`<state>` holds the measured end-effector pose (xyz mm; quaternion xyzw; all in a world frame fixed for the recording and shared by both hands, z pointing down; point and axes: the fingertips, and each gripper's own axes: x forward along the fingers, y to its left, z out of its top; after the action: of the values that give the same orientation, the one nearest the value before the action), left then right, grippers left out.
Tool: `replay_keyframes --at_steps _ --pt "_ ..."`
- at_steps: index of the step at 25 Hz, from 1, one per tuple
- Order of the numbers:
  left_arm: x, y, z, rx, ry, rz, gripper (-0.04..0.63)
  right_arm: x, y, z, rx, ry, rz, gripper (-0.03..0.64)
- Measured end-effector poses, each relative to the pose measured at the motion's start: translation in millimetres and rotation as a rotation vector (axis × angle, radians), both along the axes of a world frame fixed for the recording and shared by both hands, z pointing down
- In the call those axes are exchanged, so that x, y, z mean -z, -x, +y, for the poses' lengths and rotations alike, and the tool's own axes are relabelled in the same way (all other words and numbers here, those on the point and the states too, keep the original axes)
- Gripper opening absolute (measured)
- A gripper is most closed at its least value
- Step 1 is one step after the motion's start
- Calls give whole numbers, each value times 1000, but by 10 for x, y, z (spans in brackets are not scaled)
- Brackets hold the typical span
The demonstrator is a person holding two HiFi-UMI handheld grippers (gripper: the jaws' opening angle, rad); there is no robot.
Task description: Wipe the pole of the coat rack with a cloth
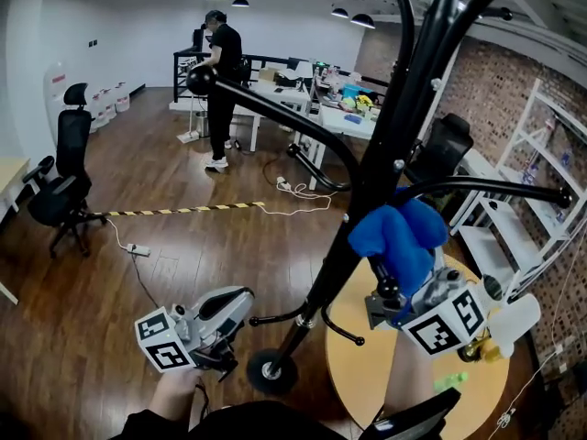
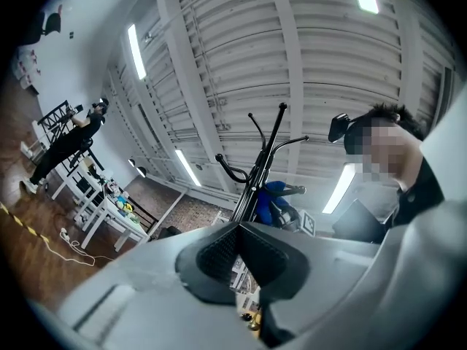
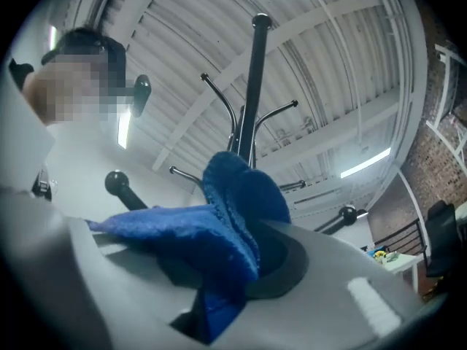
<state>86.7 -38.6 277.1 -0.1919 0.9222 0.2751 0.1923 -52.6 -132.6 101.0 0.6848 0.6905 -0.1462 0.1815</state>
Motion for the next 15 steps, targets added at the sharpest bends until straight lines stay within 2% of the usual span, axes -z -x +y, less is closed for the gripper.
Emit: replay_keyframes --at_steps 10,15 --pt "-140 43 -89 -21 -1 50 2 -942 19 112 64 -146 102 86" --pt "-192 126 -157 -51 1 72 2 -1504 30 166 64 -279 125 86"
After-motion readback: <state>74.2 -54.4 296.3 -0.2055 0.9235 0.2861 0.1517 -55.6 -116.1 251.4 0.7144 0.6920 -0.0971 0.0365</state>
